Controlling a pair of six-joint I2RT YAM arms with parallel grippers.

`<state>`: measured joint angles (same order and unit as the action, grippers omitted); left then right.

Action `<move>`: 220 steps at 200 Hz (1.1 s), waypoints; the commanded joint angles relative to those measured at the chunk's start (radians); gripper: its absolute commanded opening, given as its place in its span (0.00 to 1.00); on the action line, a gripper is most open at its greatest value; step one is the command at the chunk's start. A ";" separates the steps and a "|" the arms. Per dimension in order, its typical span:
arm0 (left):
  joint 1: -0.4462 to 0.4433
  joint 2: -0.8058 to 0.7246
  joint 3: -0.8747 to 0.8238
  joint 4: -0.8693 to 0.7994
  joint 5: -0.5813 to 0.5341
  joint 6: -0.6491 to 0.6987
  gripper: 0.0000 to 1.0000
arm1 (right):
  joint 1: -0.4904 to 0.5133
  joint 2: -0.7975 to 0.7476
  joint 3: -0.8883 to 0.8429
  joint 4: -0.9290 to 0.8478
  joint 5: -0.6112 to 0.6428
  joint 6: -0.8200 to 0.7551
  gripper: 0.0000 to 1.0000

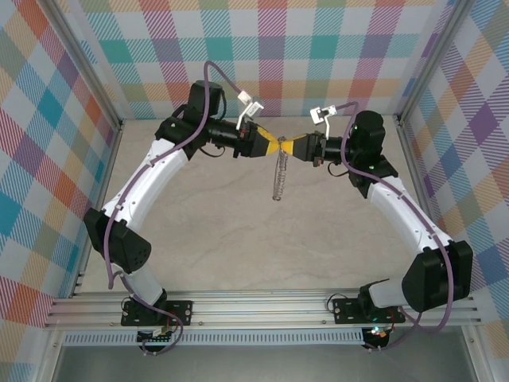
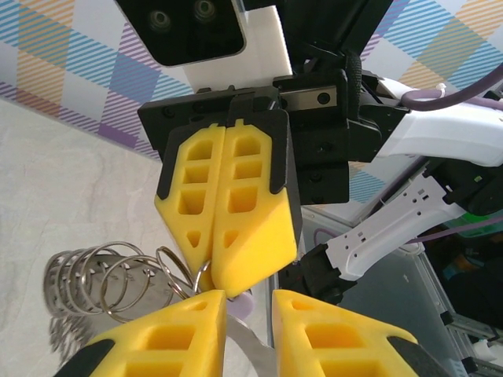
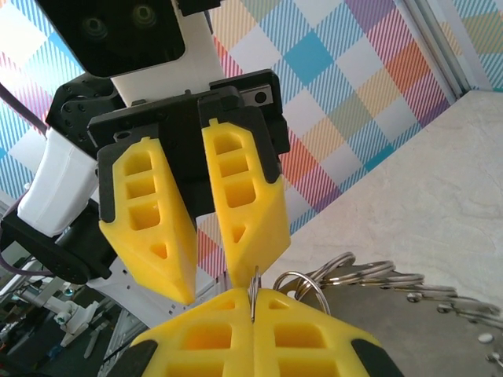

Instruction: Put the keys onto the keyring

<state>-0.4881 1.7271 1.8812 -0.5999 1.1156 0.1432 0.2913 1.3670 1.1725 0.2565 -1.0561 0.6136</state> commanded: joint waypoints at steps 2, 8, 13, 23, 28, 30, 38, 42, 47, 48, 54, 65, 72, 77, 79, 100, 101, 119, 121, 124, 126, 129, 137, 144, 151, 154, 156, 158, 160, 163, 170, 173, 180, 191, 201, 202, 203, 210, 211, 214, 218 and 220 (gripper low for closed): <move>-0.012 0.006 0.002 0.021 0.029 -0.007 0.21 | 0.001 0.005 -0.010 0.076 -0.006 0.016 0.00; -0.015 0.007 0.003 0.025 0.029 -0.011 0.21 | 0.002 0.004 -0.011 0.078 -0.005 0.017 0.00; -0.016 0.008 0.004 0.029 0.029 -0.014 0.20 | 0.002 0.005 -0.011 0.077 -0.005 0.017 0.00; -0.020 0.012 0.004 0.034 0.031 -0.016 0.19 | 0.002 0.004 -0.013 0.078 -0.004 0.018 0.00; -0.022 0.014 0.004 0.034 0.030 -0.017 0.19 | 0.002 0.003 -0.013 0.080 -0.001 0.018 0.00; -0.022 0.013 0.005 0.033 0.031 -0.017 0.19 | 0.002 0.003 -0.014 0.081 -0.002 0.018 0.00; -0.026 0.017 0.005 0.035 0.030 -0.019 0.19 | 0.002 0.003 -0.014 0.084 -0.001 0.019 0.00; -0.027 0.018 0.007 0.035 0.030 -0.018 0.19 | 0.001 0.003 -0.015 0.085 -0.002 0.020 0.00; -0.029 0.021 0.007 0.034 0.033 -0.020 0.19 | 0.002 0.002 -0.016 0.087 -0.001 0.024 0.00; -0.030 0.021 0.007 0.035 0.033 -0.021 0.19 | 0.002 0.002 -0.016 0.087 -0.001 0.023 0.00; -0.031 0.021 0.007 0.034 0.034 -0.019 0.18 | 0.002 0.001 -0.017 0.087 0.000 0.023 0.00; -0.034 0.023 0.005 0.032 0.034 -0.017 0.17 | 0.002 0.000 -0.019 0.086 0.001 0.021 0.00; -0.036 0.023 0.005 0.030 0.036 -0.017 0.16 | 0.002 0.000 -0.020 0.087 0.003 0.020 0.00; -0.036 0.023 0.005 0.029 0.036 -0.016 0.15 | 0.002 0.000 -0.020 0.087 0.003 0.021 0.00; -0.037 0.023 0.004 0.028 0.036 -0.016 0.14 | 0.002 0.000 -0.021 0.088 0.003 0.022 0.00; -0.041 0.024 0.003 0.024 0.043 -0.013 0.05 | 0.002 0.000 -0.022 0.092 0.005 0.025 0.00; -0.041 0.024 0.004 0.024 0.043 -0.013 0.04 | 0.003 0.000 -0.022 0.091 0.005 0.025 0.00; -0.042 0.021 0.004 0.026 0.044 -0.014 0.00 | 0.002 -0.002 -0.022 0.089 0.005 0.024 0.00; -0.042 0.022 0.004 0.026 0.044 -0.014 0.00 | 0.002 -0.002 -0.022 0.089 0.005 0.023 0.00; -0.043 0.021 0.004 0.026 0.045 -0.014 0.00 | 0.002 -0.001 -0.022 0.087 0.006 0.023 0.00; -0.043 0.020 0.003 0.026 0.047 -0.014 0.00 | 0.002 -0.002 -0.022 0.087 0.007 0.023 0.00; -0.043 0.019 0.002 0.027 0.047 -0.014 0.00 | 0.002 -0.003 -0.022 0.087 0.007 0.023 0.00; -0.043 0.018 0.000 0.031 0.047 -0.015 0.00 | 0.002 -0.005 -0.022 0.086 0.007 0.022 0.00; -0.043 0.015 -0.002 0.034 0.045 -0.016 0.00 | 0.002 -0.006 -0.022 0.083 0.009 0.020 0.00; -0.041 0.014 -0.004 0.039 0.043 -0.017 0.00 | 0.002 -0.006 -0.020 0.075 0.018 0.019 0.00; -0.042 0.013 -0.004 0.040 0.041 -0.017 0.00 | 0.000 -0.007 -0.019 0.070 0.019 0.018 0.00; -0.043 0.011 -0.005 0.041 0.040 -0.019 0.00 | 0.000 -0.009 -0.019 0.068 0.019 0.017 0.00; -0.043 0.009 -0.005 0.042 0.039 -0.018 0.00 | -0.002 -0.009 -0.018 0.066 0.021 0.016 0.00; -0.043 0.009 -0.006 0.044 0.037 -0.018 0.00 | -0.003 -0.011 -0.018 0.065 0.023 0.015 0.00; -0.042 0.008 -0.008 0.049 0.035 -0.021 0.00 | -0.003 -0.013 -0.018 0.065 0.025 0.016 0.01; -0.042 0.001 -0.015 0.061 0.031 -0.026 0.00 | -0.007 -0.018 -0.020 0.064 0.035 0.019 0.05; -0.042 0.000 -0.018 0.067 0.029 -0.028 0.00 | -0.008 -0.023 -0.022 0.065 0.039 0.020 0.05; -0.043 -0.007 -0.026 0.083 0.022 -0.036 0.00 | -0.013 -0.030 -0.025 0.074 0.047 0.028 0.06; -0.043 -0.018 -0.040 0.109 0.015 -0.050 0.00 | -0.018 -0.038 -0.027 0.088 0.049 0.039 0.00; -0.043 -0.025 -0.049 0.131 0.013 -0.061 0.00 | -0.019 -0.039 -0.026 0.096 0.044 0.045 0.00; -0.043 -0.025 -0.049 0.133 0.012 -0.062 0.00 | -0.019 -0.039 -0.026 0.098 0.044 0.047 0.00; -0.043 -0.026 -0.049 0.134 0.012 -0.064 0.00 | -0.019 -0.039 -0.026 0.099 0.042 0.048 0.00; -0.043 -0.028 -0.051 0.142 0.011 -0.071 0.00 | -0.018 -0.039 -0.029 0.111 0.038 0.056 0.00; -0.043 -0.028 -0.051 0.142 0.012 -0.071 0.00 | -0.018 -0.038 -0.029 0.112 0.038 0.057 0.00; -0.043 -0.028 -0.050 0.143 0.012 -0.072 0.00 | -0.018 -0.038 -0.031 0.115 0.039 0.059 0.00; -0.043 -0.027 -0.050 0.143 0.011 -0.074 0.00 | -0.018 -0.038 -0.032 0.115 0.037 0.059 0.00; -0.043 -0.027 -0.049 0.143 0.010 -0.074 0.00 | -0.018 -0.039 -0.033 0.116 0.037 0.058 0.00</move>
<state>-0.5224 1.7454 1.8423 -0.5152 1.1248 0.0963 0.2798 1.3617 1.1458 0.2993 -1.0115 0.6510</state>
